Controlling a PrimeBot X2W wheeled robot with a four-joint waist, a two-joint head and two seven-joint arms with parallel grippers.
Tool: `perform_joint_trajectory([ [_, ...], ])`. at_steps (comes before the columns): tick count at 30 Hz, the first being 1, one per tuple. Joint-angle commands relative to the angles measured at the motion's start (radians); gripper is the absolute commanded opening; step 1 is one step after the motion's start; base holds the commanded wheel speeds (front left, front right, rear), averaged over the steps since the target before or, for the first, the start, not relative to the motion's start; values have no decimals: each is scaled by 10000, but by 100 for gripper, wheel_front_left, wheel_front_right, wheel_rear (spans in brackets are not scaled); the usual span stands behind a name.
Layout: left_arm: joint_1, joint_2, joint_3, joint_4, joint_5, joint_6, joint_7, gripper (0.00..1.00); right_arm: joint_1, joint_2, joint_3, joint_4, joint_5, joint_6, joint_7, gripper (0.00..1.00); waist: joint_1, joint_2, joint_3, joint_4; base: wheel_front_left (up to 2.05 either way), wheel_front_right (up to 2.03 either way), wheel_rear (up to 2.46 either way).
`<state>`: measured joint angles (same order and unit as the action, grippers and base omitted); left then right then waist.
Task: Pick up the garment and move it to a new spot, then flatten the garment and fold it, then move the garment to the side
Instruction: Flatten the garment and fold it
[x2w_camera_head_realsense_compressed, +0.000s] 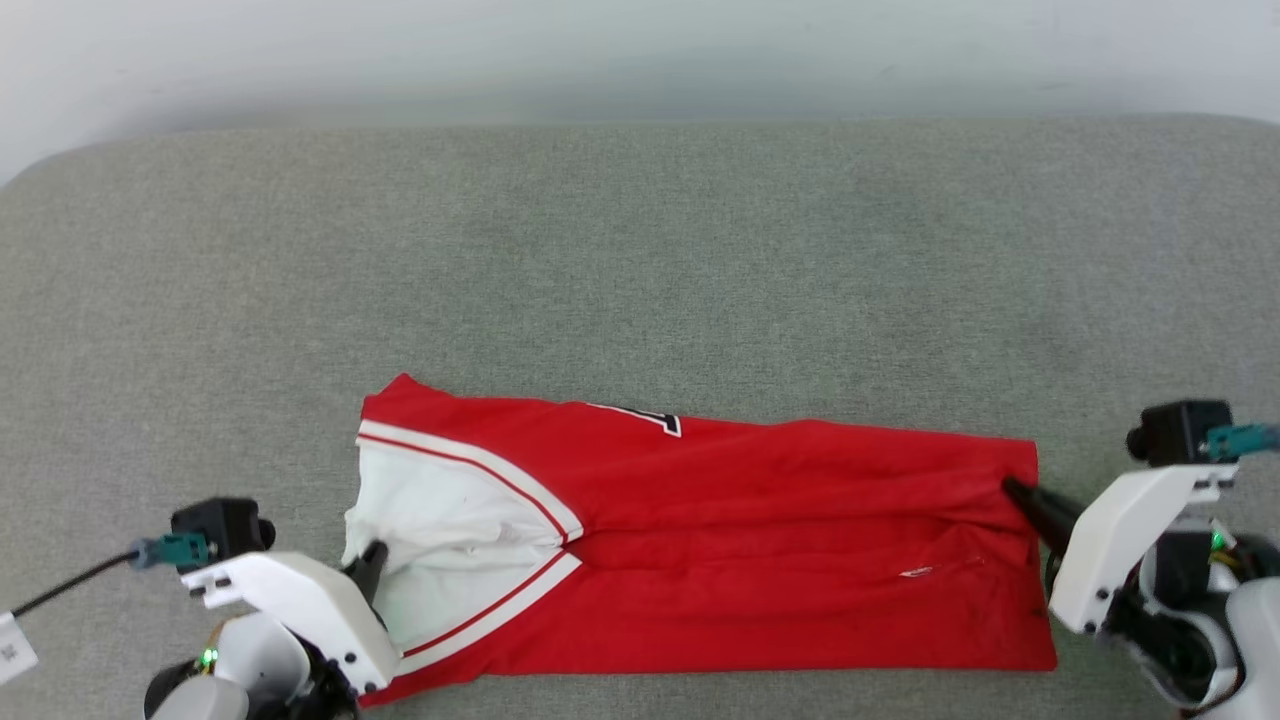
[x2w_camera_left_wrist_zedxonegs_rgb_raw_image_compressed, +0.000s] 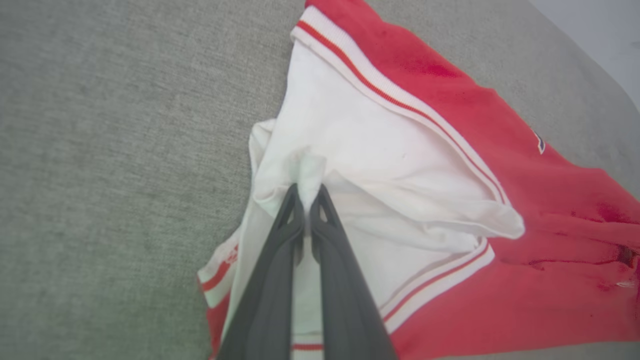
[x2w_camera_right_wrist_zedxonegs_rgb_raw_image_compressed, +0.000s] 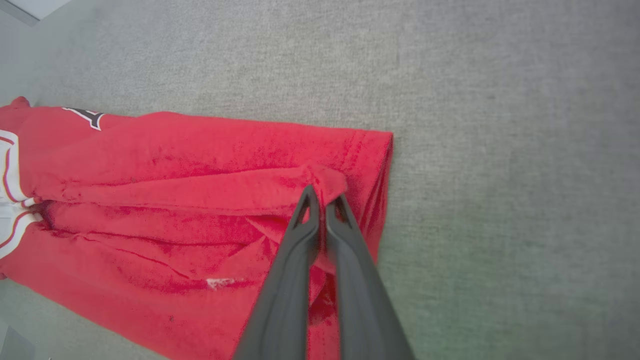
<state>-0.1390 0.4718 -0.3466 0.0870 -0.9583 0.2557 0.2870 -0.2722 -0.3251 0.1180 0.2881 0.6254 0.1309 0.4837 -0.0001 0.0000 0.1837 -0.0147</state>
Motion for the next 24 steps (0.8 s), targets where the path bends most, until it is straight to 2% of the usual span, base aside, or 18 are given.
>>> perform_joint_trajectory([
  [1,216,-71,72,47,-90,38,-107,0,307,100,39,39,-3,-4,-58,0,1,0,-41,-45,0,0,0],
  [2,358,-105,50,126,-144,53,-91,0,491,137,100,110,-38,-4,-42,0,1,0,-70,-67,0,0,0],
  [3,473,-190,44,184,-217,50,-104,34,632,230,155,130,10,-4,-60,24,1,0,-88,-79,0,0,0],
  [4,543,-239,70,293,-226,81,-192,87,735,299,162,160,55,-4,-158,49,1,0,-117,-98,0,0,0],
  [5,600,-230,92,412,-172,133,-272,100,875,308,156,257,9,-4,-190,95,1,0,-147,-115,0,0,0],
  [6,638,-243,96,505,-128,153,-364,100,1022,327,202,321,-39,-4,-238,100,1,0,-166,-127,0,0,0],
  [11,679,-446,210,748,185,-22,-1374,100,1585,466,353,484,-134,-12,-690,100,1,0,-349,-212,0,0,0],
  [16,501,-500,193,474,892,-60,-2601,100,1910,273,428,-252,-284,-6,-1317,100,1,0,-616,-273,0,0,0],
  [20,398,-534,133,33,1547,131,-3455,100,2186,59,71,-1211,-464,-6,-1507,100,1,0,-888,-340,0,0,0],
  [24,361,-615,68,-563,2160,450,-4213,100,2287,-80,-747,-1947,-611,-6,-1132,100,1,0,-1088,-365,0,0,0],
])
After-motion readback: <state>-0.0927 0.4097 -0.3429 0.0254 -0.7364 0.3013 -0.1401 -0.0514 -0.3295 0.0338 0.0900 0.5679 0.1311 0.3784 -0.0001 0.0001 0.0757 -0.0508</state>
